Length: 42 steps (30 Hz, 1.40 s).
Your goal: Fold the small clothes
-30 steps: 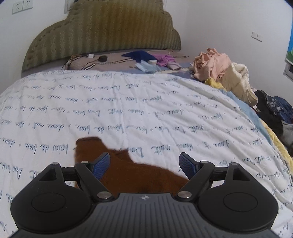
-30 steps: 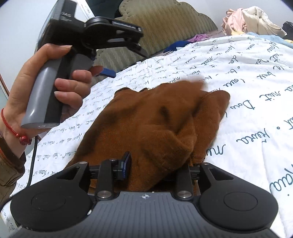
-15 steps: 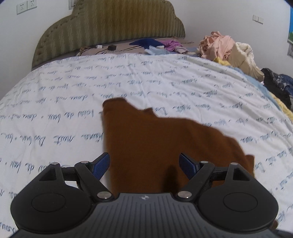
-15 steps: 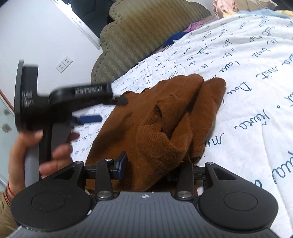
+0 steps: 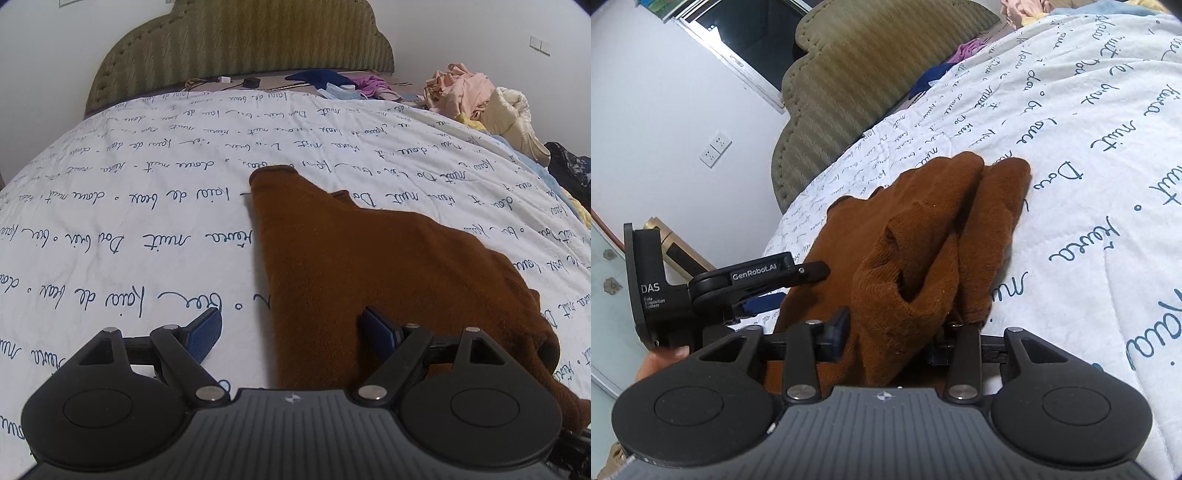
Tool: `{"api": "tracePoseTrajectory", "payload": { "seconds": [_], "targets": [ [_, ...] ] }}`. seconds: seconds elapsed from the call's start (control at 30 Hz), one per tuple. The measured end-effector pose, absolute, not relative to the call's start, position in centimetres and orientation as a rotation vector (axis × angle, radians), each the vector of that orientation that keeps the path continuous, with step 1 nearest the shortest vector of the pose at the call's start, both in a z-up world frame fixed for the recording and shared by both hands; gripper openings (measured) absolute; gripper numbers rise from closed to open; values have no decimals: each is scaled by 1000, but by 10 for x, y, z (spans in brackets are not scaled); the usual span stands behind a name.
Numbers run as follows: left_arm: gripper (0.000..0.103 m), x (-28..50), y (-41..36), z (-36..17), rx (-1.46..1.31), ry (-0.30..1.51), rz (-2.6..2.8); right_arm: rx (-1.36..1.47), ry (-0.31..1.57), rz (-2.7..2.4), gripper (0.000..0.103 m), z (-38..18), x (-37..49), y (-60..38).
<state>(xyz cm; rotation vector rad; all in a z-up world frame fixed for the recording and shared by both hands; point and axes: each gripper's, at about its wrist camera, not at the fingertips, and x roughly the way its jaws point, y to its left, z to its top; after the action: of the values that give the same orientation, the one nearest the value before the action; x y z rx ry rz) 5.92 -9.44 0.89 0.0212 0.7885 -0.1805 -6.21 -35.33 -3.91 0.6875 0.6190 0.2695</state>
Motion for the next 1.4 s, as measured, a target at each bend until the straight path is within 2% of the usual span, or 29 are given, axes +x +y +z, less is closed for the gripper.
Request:
{"api": "tracePoseTrajectory", "payload": {
  "seconds": [0.17, 0.37, 0.43, 0.5, 0.53, 0.6, 0.67, 0.73, 0.93, 1.03, 1.07, 1.13, 1.17, 1.2, 1.3, 1.4],
  "targets": [
    [84, 56, -94, 7, 31, 780, -183, 678, 623, 252, 26, -39, -62, -354],
    [84, 52, -87, 8, 9, 779, -204, 715, 637, 255, 27, -41, -64, -359],
    [84, 48, -80, 10, -10, 778, -237, 701, 629, 266, 36, -36, -66, -362],
    [84, 43, -69, 10, -52, 789, -292, 681, 607, 269, 51, -29, -72, -366],
    [84, 41, -61, 9, -87, 803, -329, 675, 596, 270, 56, -26, -75, -369],
    [84, 38, -46, 4, -178, 858, -405, 642, 588, 243, 81, -21, -78, -376],
    [84, 40, -34, -6, -277, 939, -469, 597, 614, 219, 84, -22, -75, -382],
    [84, 41, -27, -16, -362, 996, -518, 613, 663, 221, 84, -29, -66, -388],
    [84, 42, -34, -23, -417, 995, -627, 637, 715, 310, 84, -38, -29, -375],
    [83, 48, -37, -29, -450, 988, -641, 642, 720, 344, 80, -43, -9, -361],
    [81, 49, -36, -31, -472, 982, -645, 646, 718, 343, 75, -45, -2, -357],
    [59, 50, -30, -34, -495, 985, -630, 669, 711, 342, 63, -49, 5, -355],
    [41, 51, -28, -35, -490, 998, -618, 690, 715, 342, 53, -51, 9, -355],
    [34, 52, -25, -38, -502, 1006, -617, 723, 720, 347, 46, -53, 11, -357],
    [23, 48, -16, -39, -534, 999, -613, 780, 730, 371, 38, -59, 11, -356],
    [20, 37, -16, -28, -480, 961, -594, 819, 738, 380, 34, -59, 6, -354]
  ]
}}
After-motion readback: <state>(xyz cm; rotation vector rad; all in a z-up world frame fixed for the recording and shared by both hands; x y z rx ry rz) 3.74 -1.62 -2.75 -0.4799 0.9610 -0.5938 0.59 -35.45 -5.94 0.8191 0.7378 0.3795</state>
